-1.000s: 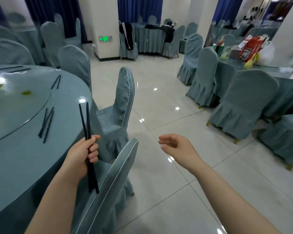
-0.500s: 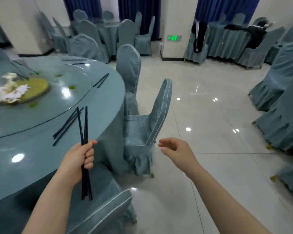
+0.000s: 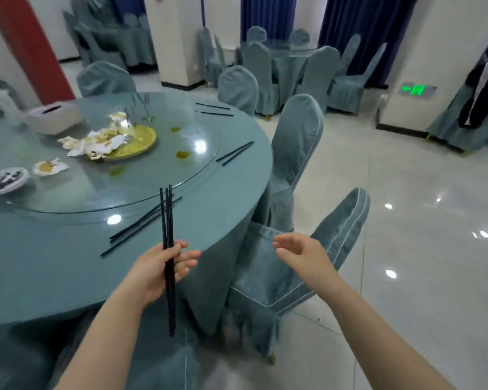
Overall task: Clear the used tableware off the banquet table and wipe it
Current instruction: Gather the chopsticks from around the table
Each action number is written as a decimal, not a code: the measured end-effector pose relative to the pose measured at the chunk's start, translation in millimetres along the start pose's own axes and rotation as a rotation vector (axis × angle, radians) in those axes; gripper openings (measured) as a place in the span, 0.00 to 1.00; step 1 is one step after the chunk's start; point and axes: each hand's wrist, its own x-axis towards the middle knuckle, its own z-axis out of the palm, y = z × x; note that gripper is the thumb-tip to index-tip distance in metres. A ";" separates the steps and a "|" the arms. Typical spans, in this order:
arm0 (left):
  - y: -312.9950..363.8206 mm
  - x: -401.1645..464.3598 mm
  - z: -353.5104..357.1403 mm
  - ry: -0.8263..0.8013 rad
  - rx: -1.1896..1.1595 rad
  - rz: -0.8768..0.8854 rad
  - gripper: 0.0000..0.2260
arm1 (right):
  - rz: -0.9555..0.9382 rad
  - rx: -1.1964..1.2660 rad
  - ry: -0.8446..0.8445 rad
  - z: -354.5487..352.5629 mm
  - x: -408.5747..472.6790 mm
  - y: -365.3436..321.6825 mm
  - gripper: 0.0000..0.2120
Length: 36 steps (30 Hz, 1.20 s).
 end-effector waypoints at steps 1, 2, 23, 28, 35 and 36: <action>-2.5 8.0 4.9 0.034 0.005 0.014 0.07 | -0.019 -0.006 -0.032 -6.8 19.0 1.7 0.11; -4.9 14.1 9.8 0.076 0.024 0.027 0.07 | -0.033 -0.006 -0.062 -12.9 36.6 3.3 0.11; 18.4 200.4 -37.7 0.756 1.527 0.035 0.11 | -0.034 -0.218 -0.395 41.3 296.5 29.6 0.09; 17.0 262.1 -80.2 0.652 1.675 -0.039 0.22 | 0.037 -0.279 -0.401 70.7 346.6 33.1 0.10; 16.8 301.4 -103.7 0.663 1.701 -0.060 0.17 | 0.091 -0.337 -0.426 100.8 388.3 44.3 0.12; 17.0 301.4 -103.3 0.654 1.730 -0.003 0.13 | 0.092 -0.348 -0.434 103.9 390.5 47.0 0.12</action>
